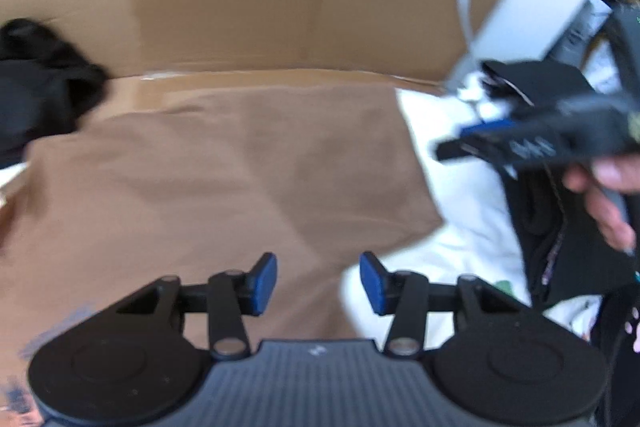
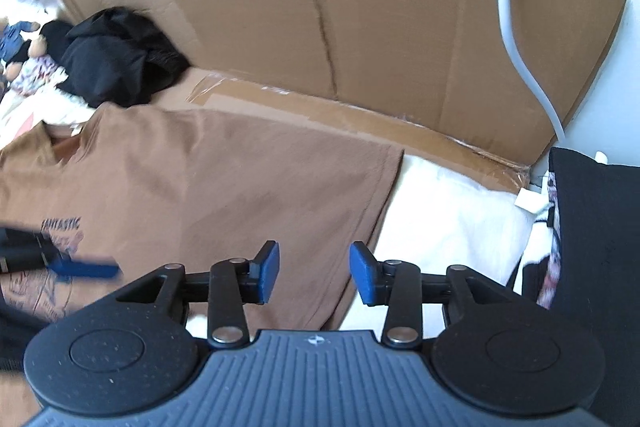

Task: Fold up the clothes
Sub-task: 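Open the right gripper and lift both grippers off the T-shirt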

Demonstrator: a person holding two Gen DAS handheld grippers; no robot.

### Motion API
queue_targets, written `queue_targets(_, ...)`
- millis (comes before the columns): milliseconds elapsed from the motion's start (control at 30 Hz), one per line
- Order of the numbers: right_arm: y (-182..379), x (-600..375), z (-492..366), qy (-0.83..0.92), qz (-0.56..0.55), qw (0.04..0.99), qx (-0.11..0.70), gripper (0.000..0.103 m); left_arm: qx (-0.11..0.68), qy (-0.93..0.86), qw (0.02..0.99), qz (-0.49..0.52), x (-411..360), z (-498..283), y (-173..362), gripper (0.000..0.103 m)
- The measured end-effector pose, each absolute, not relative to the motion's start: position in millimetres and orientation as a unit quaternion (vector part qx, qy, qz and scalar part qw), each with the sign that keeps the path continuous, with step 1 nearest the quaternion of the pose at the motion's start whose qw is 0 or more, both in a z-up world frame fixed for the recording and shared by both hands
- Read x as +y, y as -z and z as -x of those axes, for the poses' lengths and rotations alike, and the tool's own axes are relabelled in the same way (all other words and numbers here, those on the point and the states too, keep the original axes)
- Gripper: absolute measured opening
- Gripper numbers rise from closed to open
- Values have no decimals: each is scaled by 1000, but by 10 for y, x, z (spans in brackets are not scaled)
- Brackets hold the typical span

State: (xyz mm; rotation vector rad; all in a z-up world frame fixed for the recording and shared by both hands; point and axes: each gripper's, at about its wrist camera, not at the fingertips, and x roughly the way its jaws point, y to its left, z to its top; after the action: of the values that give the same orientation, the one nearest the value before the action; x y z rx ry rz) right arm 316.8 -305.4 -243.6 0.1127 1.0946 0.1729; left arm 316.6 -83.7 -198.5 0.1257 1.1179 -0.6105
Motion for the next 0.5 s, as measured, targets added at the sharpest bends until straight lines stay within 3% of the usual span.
queue_targets(500,1591,-2944,-2941,-88,-56,856,507,53,486,195,852,-27,437,-3426,1145,64)
